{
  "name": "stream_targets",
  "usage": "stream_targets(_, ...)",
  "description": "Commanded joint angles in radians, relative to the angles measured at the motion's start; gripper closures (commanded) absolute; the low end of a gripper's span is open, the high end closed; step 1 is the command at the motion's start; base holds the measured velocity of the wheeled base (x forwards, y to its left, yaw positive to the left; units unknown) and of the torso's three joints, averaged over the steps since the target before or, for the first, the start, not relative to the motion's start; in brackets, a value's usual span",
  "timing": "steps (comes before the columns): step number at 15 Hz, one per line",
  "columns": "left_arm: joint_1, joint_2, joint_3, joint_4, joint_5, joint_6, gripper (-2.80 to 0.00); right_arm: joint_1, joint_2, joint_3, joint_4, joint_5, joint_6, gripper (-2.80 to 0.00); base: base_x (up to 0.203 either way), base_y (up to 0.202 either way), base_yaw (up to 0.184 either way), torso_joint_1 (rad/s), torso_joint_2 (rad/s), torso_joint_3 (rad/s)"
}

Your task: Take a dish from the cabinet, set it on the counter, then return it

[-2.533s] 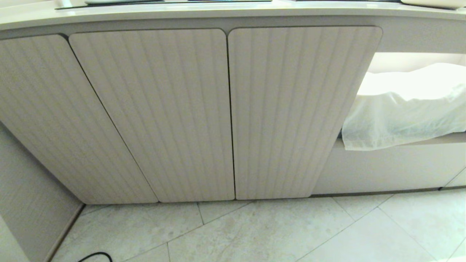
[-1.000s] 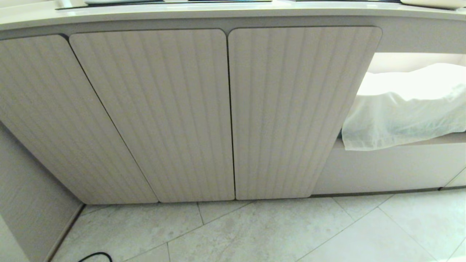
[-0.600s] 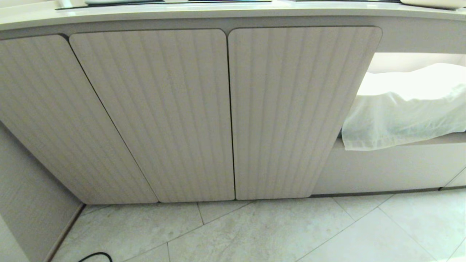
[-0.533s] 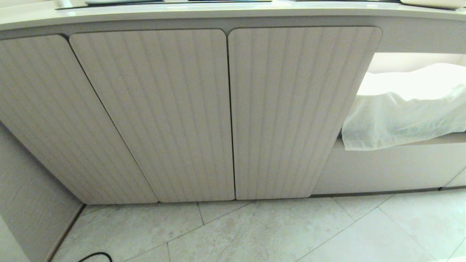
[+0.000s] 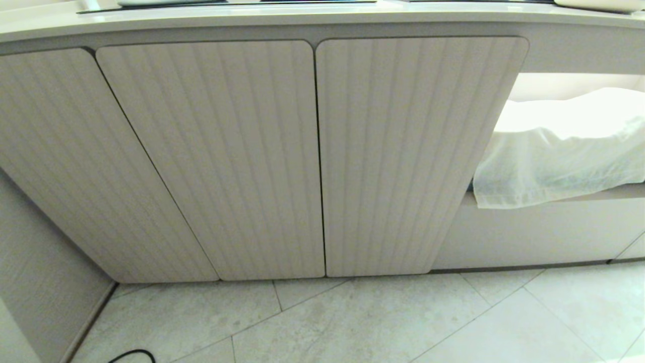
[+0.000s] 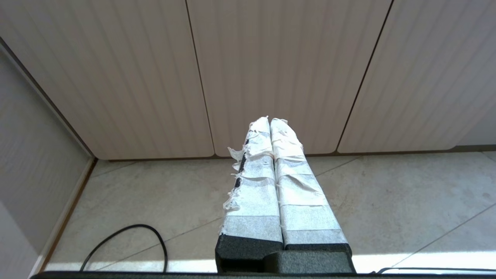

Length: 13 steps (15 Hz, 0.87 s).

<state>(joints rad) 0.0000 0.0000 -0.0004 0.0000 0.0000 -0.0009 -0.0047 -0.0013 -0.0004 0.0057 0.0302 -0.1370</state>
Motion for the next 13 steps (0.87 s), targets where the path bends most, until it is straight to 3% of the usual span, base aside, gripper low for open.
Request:
stream_targets(1, 0.000, 0.000, -0.001, 0.000, 0.000, -0.001, 0.00, 0.000, 0.001, 0.000, 0.000, -0.001, -0.002, 0.00, 0.000, 0.000, 0.000, 0.000, 0.00, 0.000)
stream_targets(13, 0.000, 0.000, 0.000, 0.000, 0.000, -0.001, 0.00, 0.000, 0.001, 0.000, -0.001, -0.004, 0.028, 0.00, 0.000, 0.000, 0.000, 0.000, 0.00, 0.000)
